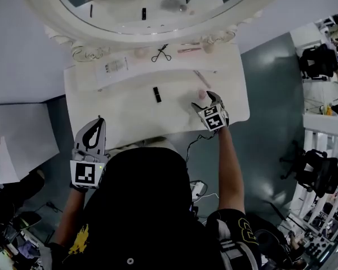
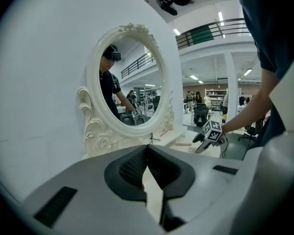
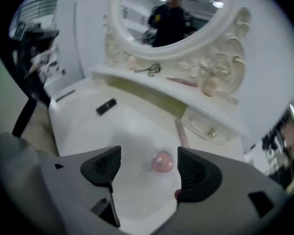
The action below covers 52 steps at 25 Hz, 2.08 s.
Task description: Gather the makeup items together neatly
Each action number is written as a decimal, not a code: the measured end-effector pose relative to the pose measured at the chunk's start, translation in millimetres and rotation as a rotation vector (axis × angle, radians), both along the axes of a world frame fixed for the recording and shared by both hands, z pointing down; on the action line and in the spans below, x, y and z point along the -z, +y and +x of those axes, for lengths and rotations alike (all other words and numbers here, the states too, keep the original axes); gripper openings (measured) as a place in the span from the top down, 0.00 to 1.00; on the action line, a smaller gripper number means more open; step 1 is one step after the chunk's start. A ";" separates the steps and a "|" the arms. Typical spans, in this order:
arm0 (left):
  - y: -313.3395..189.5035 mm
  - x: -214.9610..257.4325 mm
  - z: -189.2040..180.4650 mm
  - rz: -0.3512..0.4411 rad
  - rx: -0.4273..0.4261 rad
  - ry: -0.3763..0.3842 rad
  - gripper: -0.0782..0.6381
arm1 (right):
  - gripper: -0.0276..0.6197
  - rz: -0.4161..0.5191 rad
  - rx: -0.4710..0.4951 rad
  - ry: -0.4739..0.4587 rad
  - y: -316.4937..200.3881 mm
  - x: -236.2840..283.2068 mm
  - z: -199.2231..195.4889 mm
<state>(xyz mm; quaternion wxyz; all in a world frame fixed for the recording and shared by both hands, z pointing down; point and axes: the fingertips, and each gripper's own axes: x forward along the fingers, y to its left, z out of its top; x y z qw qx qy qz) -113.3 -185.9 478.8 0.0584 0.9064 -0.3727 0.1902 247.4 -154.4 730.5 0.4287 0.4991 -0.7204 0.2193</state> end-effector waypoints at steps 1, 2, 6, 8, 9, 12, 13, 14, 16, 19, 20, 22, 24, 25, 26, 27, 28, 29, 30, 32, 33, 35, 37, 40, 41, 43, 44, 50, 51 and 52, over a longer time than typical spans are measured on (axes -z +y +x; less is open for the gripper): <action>1.2 -1.8 -0.7 -0.001 0.000 -0.010 0.87 | 0.37 -0.062 0.141 0.078 6.2 -9.9 3.7; 1.7 -2.5 -0.5 0.001 0.006 -0.012 0.87 | 0.37 -0.125 0.278 0.153 11.0 -18.2 7.6; 3.3 4.1 4.8 0.032 0.051 0.021 0.87 | 0.45 -0.258 0.600 0.312 4.8 -31.0 24.5; 7.7 2.2 3.6 0.028 0.071 0.020 0.87 | 0.48 -0.297 0.662 0.331 -0.1 -36.5 29.6; 10.3 -2.3 1.7 0.019 0.076 0.010 0.87 | 0.47 -0.323 0.689 0.345 -0.7 -40.2 32.4; 22.6 -21.9 -6.5 -0.041 0.085 -0.043 0.87 | 0.45 -0.405 0.730 0.351 1.1 -50.3 38.2; 25.5 -25.6 -9.0 -0.053 0.094 -0.050 0.87 | 0.43 -0.424 0.726 0.335 0.1 -52.1 38.3; 27.5 -28.0 -11.0 -0.060 0.105 -0.050 0.87 | 0.43 -0.437 0.721 0.319 -1.2 -53.5 37.8; 29.4 -30.9 -12.8 -0.061 0.125 -0.037 0.87 | 0.44 -0.458 0.736 0.306 0.2 -55.4 34.0; 26.2 -27.4 -9.0 -0.023 0.133 -0.003 0.87 | 0.55 -0.490 0.800 0.327 9.0 -56.4 28.3; 26.8 -27.6 -8.3 -0.027 0.128 -0.011 0.87 | 0.58 -0.492 0.802 0.327 10.3 -55.7 27.8; 29.0 -27.4 -7.2 -0.035 0.118 -0.023 0.87 | 0.59 -0.485 0.772 0.314 11.5 -54.1 27.8; 29.1 -25.5 -4.6 -0.024 0.116 -0.008 0.87 | 0.59 -0.474 0.723 0.297 11.7 -53.3 29.6; 30.0 -26.7 -4.0 -0.028 0.113 -0.012 0.87 | 0.59 -0.467 0.695 0.290 10.4 -53.1 31.1; 31.0 -28.2 -3.8 -0.034 0.110 -0.019 0.87 | 0.59 -0.457 0.660 0.278 8.3 -52.8 32.6; 32.3 -29.5 -4.2 -0.043 0.108 -0.028 0.87 | 0.59 -0.445 0.605 0.253 5.5 -51.8 33.5; 33.5 -29.6 -4.9 -0.047 0.107 -0.031 0.87 | 0.59 -0.429 0.526 0.208 2.3 -49.1 33.3; 33.9 -28.1 -5.9 -0.041 0.110 -0.026 0.87 | 0.59 -0.408 0.428 0.148 -2.3 -43.6 31.6; 33.5 -26.6 -7.9 -0.038 0.116 -0.018 0.87 | 0.59 -0.380 0.330 0.087 -9.7 -34.6 27.3; 29.3 -25.9 -13.6 -0.050 0.133 -0.015 0.87 | 0.59 -0.304 0.179 -0.019 -32.3 -11.6 7.4; 25.5 -24.6 -15.3 -0.049 0.138 -0.013 0.87 | 0.59 -0.264 0.127 -0.066 -43.7 -1.6 -7.7; 19.1 -19.8 -16.4 -0.027 0.138 0.002 0.87 | 0.59 -0.203 0.026 -0.148 -58.7 11.6 -40.1; 14.3 -13.5 -19.9 0.004 0.150 0.020 0.87 | 0.59 -0.181 -0.104 -0.223 -64.6 15.4 -68.0; 9.1 -12.0 -34.7 -0.001 0.188 0.003 0.87 | 0.59 -0.176 -0.312 -0.365 -67.0 9.7 -96.3; 7.7 -12.9 -39.8 -0.004 0.200 0.001 0.87 | 0.59 -0.170 -0.368 -0.405 -67.5 6.2 -102.1; 6.6 -15.9 -48.6 -0.003 0.216 -0.004 0.87 | 0.59 -0.154 -0.442 -0.469 -68.7 -2.0 -112.5; 6.9 -17.1 -51.9 -0.003 0.222 -0.006 0.87 | 0.59 -0.149 -0.461 -0.502 -69.1 -6.6 -117.6; 13.1 -23.4 -59.2 -0.026 0.250 0.000 0.87 | 0.58 -0.173 -0.483 -0.515 -62.3 -30.5 -127.3; 13.6 -24.8 -59.0 -0.029 0.248 -0.002 0.87 | 0.58 -0.175 -0.484 -0.503 -62.4 -32.1 -128.6; 13.9 -25.7 -58.4 -0.031 0.246 -0.003 0.87 | 0.58 -0.177 -0.488 -0.493 -62.6 -33.7 -129.7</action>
